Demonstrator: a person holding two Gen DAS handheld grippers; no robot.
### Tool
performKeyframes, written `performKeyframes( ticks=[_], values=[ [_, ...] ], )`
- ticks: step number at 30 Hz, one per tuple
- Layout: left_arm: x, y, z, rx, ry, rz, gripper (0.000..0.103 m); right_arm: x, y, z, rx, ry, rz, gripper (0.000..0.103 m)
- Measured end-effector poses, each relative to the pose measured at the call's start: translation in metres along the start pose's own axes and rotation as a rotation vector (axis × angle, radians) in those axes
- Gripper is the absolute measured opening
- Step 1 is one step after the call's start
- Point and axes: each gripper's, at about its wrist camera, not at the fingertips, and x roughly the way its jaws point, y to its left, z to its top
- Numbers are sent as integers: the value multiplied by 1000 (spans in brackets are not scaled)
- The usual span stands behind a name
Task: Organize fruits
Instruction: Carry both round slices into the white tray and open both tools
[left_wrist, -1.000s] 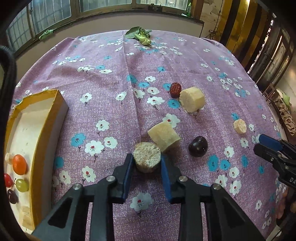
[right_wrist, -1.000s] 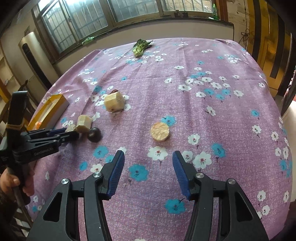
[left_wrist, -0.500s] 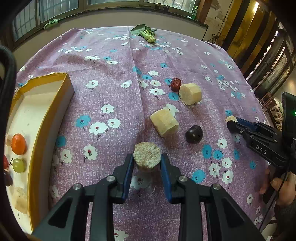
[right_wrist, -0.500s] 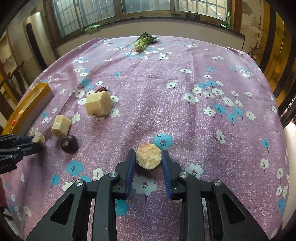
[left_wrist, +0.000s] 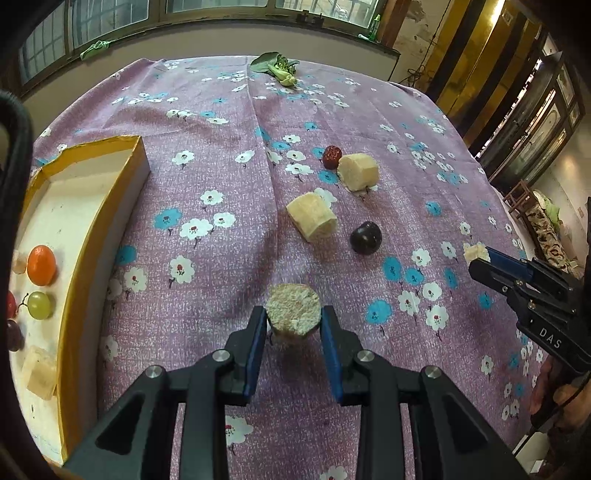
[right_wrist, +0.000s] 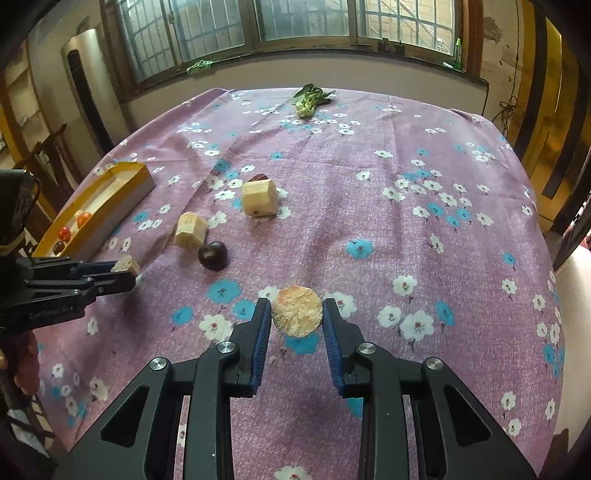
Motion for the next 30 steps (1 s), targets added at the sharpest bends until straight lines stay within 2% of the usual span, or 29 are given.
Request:
performKeyframes(
  ticks=[7, 11, 30],
  values=[
    [-11, 9, -12, 5, 6, -29, 32, 4, 31, -8, -11, 26, 10, 27],
    [-21, 16, -13, 9, -12, -11, 32, 9, 53, -5, -30, 33, 28, 27],
    [-68, 72, -9, -31, -115, 28, 32, 25, 136, 38, -146, 16, 86, 27]
  ],
)
